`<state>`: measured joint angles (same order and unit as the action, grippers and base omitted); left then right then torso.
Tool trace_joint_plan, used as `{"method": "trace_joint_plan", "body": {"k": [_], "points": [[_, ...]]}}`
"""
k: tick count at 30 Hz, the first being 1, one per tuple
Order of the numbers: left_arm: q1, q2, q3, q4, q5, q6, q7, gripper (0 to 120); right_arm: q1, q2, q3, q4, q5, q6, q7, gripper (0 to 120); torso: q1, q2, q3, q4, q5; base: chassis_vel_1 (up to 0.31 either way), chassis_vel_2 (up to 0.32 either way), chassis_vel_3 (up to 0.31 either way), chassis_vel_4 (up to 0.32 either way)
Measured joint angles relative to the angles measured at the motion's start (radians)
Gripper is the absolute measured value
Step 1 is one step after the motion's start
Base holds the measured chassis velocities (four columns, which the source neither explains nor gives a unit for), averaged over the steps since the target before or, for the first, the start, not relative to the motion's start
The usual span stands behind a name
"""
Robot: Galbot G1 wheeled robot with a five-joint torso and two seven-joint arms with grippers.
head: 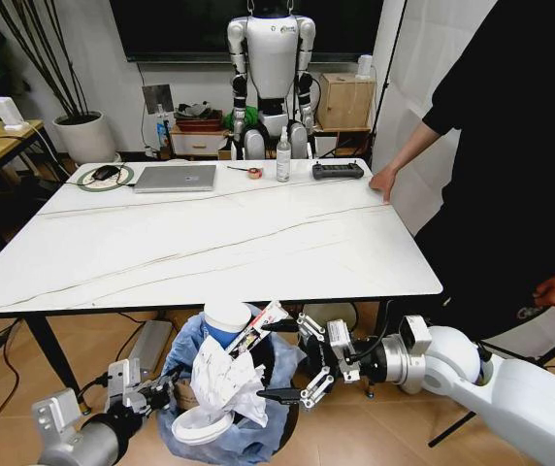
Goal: Pick up the trash bin and place the trash from the table into it.
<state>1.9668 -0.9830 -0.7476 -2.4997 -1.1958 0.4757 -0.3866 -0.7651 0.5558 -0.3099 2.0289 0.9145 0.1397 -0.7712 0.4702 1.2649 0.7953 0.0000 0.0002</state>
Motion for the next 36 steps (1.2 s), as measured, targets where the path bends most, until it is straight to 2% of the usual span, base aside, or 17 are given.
{"method": "trace_joint_plan", "body": {"k": [11,22,27,32,36], "points": [[0.004,-0.001,0.004,0.0,0.009,0.0,0.001,0,-0.08,-0.09,0.106,0.019,-0.028,0.005,-0.04,100,0.0,0.0,0.0,0.0,0.0001,0.0,0.0,0.0,0.0],[0.017,-0.014,0.003,0.0,0.031,-0.001,0.005,0,-0.069,-0.157,0.166,0.02,-0.044,0.025,-0.064,100,0.0,0.0,0.0,0.0,-0.0002,0.0,0.0,0.0,0.0],[0.022,-0.014,0.003,0.0,0.038,-0.002,0.006,0,-0.052,-0.154,0.191,-0.027,-0.047,0.03,-0.024,100,0.0,0.0,0.0,0.0,-0.0004,0.0,0.0,0.0,0.0],[0.029,-0.023,-0.001,0.0,0.047,-0.003,0.006,0,-0.042,-0.098,0.227,-0.152,-0.046,0.046,0.076,100,0.0,0.0,0.0,0.0,0.0001,0.0,0.0,0.0,0.0],[0.031,-0.028,-0.001,0.0,0.052,-0.004,0.007,0,-0.045,-0.075,0.249,-0.188,-0.04,0.046,0.159,100,0.0,0.0,0.0,0.0,-0.0001,0.0,0.0,0.0,0.0]]}}
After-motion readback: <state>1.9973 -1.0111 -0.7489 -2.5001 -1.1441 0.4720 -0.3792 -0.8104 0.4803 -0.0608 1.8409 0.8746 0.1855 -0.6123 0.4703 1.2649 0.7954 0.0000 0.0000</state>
